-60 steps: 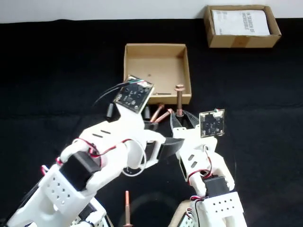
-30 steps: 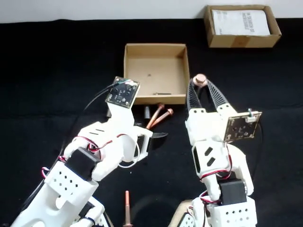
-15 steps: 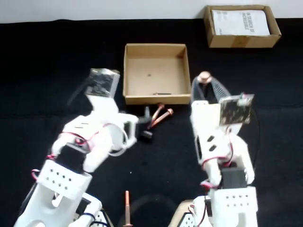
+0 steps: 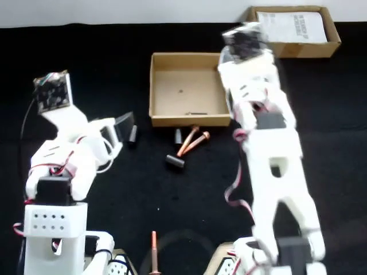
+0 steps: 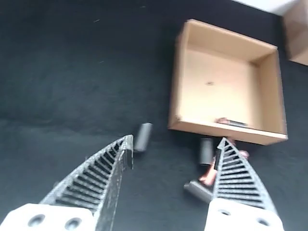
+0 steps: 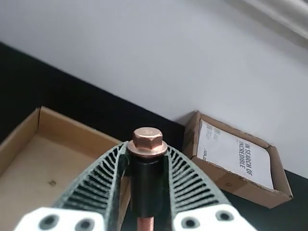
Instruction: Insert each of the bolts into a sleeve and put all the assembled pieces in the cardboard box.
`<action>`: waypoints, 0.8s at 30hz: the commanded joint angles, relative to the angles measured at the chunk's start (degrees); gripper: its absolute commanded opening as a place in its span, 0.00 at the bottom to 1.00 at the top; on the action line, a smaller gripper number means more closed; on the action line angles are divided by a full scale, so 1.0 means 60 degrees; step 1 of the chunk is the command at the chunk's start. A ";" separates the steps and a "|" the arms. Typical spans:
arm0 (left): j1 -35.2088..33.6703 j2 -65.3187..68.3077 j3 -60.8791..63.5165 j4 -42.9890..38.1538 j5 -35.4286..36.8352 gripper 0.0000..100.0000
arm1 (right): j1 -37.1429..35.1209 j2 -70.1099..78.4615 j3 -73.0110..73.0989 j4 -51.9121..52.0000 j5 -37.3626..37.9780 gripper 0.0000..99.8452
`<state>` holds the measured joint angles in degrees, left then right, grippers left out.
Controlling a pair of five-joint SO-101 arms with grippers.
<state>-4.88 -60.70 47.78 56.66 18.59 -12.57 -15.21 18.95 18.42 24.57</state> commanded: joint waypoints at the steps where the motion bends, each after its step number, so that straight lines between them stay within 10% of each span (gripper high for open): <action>1: -0.0520 -0.1033 0.0799 -0.0176 -0.0044 0.28 | -0.0418 0.1736 -0.1663 -0.0286 0.1919 0.01; 14: -0.2103 -0.5985 0.5121 -0.0117 -0.0557 0.28 | -0.1121 0.6308 -0.3626 -0.0242 0.4366 0.01; 24: -0.2322 -0.7158 0.6527 -0.0117 -0.0571 0.28 | -0.1810 0.7421 -0.4813 0.2806 0.3106 0.15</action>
<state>-18.33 -102.99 86.81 56.66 15.34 -21.45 29.71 -4.09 30.29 48.31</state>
